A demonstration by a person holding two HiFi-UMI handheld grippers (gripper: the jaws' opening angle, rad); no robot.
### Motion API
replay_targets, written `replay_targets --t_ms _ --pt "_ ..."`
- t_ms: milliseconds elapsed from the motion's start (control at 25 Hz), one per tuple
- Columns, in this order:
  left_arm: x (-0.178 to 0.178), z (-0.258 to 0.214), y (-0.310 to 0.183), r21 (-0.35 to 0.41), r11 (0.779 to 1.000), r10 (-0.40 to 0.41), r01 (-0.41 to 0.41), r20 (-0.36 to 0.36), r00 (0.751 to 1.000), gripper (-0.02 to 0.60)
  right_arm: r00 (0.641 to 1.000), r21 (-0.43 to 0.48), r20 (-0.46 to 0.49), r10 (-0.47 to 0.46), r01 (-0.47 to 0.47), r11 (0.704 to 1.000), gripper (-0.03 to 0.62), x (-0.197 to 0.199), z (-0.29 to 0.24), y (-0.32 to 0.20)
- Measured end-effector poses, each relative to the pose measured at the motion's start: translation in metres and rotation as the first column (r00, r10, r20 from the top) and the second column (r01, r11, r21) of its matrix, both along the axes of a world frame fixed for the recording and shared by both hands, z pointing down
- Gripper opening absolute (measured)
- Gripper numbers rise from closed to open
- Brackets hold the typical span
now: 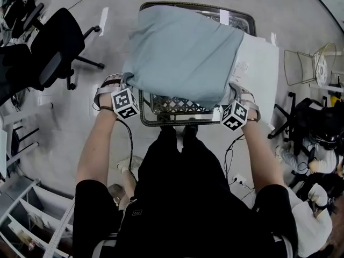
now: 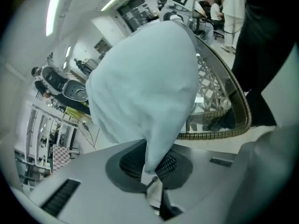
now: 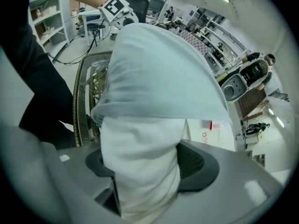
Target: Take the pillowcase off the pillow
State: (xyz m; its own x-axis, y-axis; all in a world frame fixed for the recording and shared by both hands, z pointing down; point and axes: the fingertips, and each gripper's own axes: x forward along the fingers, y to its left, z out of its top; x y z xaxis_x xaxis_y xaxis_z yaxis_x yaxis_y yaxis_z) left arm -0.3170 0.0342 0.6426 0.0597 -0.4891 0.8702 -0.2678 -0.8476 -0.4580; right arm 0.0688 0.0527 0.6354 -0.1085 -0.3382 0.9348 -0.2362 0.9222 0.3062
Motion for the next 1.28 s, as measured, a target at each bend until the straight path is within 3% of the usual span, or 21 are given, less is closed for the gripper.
replay_targets --t_ms 120,200,360,440,720,960,1120,1280 --pt "0.011 -0.017 0.017 0.001 0.999 -0.041 0.041 -0.067 0.997 0.022 0.997 -0.025 0.045 0.067 -0.066 0.998 0.371 -0.01 -0.013 0.012" --pt "0.02 -0.025 0.031 -0.033 0.999 -0.041 0.037 -0.11 0.993 0.109 0.99 -0.056 0.084 0.114 -0.11 0.992 0.37 -0.011 -0.018 0.022" --pt "0.022 -0.046 0.031 -0.067 0.997 -0.058 0.048 -0.161 0.985 0.122 0.984 -0.057 0.11 0.144 -0.138 0.989 0.367 0.007 -0.035 0.022" --pt "0.018 -0.056 0.019 -0.077 0.996 -0.06 0.049 -0.157 0.986 0.159 0.977 -0.038 0.13 0.172 -0.168 0.985 0.367 0.021 -0.048 0.008" --pt "0.034 -0.111 -0.073 -0.009 0.999 -0.039 0.038 -0.195 0.98 0.161 0.943 0.041 0.2 0.266 -0.279 0.959 0.367 0.062 -0.09 -0.092" --pt "0.12 -0.125 -0.17 -0.011 0.998 0.064 -0.069 -0.26 0.964 0.161 0.941 0.011 0.209 0.265 -0.274 0.962 0.368 0.069 -0.085 -0.187" --pt "0.184 -0.113 -0.227 -0.03 0.984 0.159 -0.173 -0.266 0.951 0.161 0.971 -0.055 0.155 0.181 -0.174 0.983 0.37 0.063 -0.063 -0.228" --pt "0.24 -0.091 -0.266 -0.112 0.962 0.204 -0.249 -0.314 0.927 0.161 0.987 -0.183 0.135 0.088 -0.063 0.981 0.399 0.057 -0.036 -0.25"
